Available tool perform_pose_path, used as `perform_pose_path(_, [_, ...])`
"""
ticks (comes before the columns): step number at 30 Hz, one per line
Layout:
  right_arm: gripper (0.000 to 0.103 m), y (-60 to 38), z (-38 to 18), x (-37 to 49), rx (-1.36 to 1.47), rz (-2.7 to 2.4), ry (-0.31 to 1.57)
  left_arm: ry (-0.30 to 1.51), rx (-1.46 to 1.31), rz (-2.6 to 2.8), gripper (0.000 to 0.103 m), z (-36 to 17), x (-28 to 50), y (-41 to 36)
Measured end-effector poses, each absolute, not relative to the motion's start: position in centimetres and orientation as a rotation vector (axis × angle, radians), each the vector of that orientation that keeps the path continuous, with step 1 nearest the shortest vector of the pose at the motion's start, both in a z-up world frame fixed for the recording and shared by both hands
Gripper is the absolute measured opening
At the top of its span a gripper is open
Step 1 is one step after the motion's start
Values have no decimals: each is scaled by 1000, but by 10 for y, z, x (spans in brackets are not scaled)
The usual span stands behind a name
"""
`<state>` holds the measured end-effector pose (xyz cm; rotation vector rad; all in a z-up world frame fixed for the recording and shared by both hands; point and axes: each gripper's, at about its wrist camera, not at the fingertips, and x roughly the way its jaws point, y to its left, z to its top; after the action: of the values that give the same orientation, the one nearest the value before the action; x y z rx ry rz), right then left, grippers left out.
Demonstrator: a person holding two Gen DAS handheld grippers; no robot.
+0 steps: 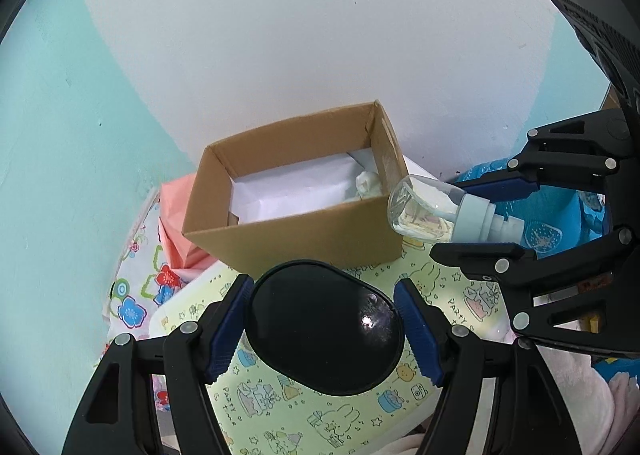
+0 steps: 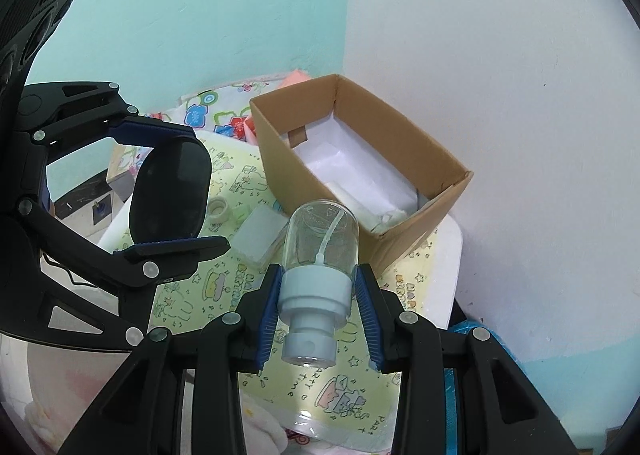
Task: Organize objects
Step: 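Lift the black object and bottle with both tools toward the cardboard box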
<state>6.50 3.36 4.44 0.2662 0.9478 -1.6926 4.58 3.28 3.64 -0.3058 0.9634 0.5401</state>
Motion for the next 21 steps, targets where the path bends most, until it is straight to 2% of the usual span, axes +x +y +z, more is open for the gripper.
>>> perform_pose_path(21, [40,1,64,41,253,-1717,974,958,-320,506,73,29,72,72])
